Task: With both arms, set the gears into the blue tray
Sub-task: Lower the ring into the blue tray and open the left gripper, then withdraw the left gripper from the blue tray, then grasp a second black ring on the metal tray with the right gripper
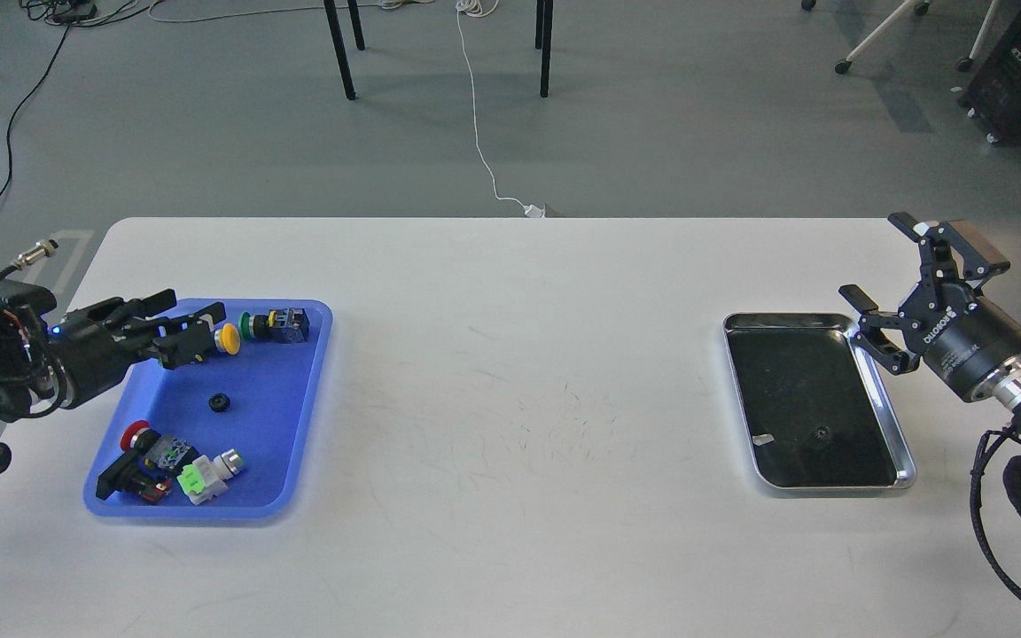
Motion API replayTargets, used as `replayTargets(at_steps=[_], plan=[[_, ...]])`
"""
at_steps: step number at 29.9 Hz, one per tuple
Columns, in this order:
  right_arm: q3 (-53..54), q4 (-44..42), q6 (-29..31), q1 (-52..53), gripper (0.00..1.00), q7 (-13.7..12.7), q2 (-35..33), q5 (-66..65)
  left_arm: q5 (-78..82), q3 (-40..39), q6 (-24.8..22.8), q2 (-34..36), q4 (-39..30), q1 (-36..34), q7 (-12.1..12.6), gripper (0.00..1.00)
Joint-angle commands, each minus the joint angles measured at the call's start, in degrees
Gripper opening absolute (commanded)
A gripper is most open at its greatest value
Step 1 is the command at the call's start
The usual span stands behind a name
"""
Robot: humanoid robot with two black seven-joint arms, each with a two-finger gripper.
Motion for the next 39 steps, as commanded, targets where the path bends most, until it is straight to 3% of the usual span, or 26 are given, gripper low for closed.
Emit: replayTargets(at_steps=[1,6,9,12,15,20,23,29,39], plan=[[-0.50,-0.24,1.90,3.30,0.99,-0.51,-3.36,-1.12,-10.08,-0.89,-0.07,-0.06,-0.07,-3.44,-0.44,0.95],[-1.82,-1.90,9.63,10.76,0.99,-0.60,-10.30,-12.61,-23.79,-4.49,-2.52,-0.67,-0.25,-6.08,-1.90,0.96],[-1.91,-3.49,10.93,14.72,0.99,-0.86,-11.19,-20.17,-34.15,-9.84,-10.23,-0.93,-0.16,-6.87,-1.90,0.96],[-3.05,-3.23,10.93,17.62,0.99,-3.84,-10.84,-26.33,-45.40,-15.64,-18.50,-2.86,0.80,-6.70,-1.90,0.97],[-5.86,-2.53,10.93,22.45,0.99,-7.45,-9.53,-32.66,-56.22,-18.82,-23.70,-5.76,3.43,-6.26,-1.90,0.97],[-17.88,-2.26,10.93,34.22,0.99,-8.95,-4.52,-46.70,-71.96,-19.09,-29.85,-8.58,7.30,-6.08,-1.90,0.98],[-30.52,-2.17,10.93,43.53,0.99,-8.86,-1.97,-55.59,-76.63,-19.17,-31.53,-10.77,7.40,-5.56,-1.50,0.98],[-49.61,0.28,10.93,57.00,0.99,-8.77,3.66,-60.09,-84.10,-19.96,-32.23,-12.62,7.40,-5.29,0.87,0.98],[-60.01,2.13,10.93,54.82,0.98,-7.19,3.58,-78.20,-86.40,-21.46,-34.43,-12.71,7.48,-3.71,1.58,0.98]])
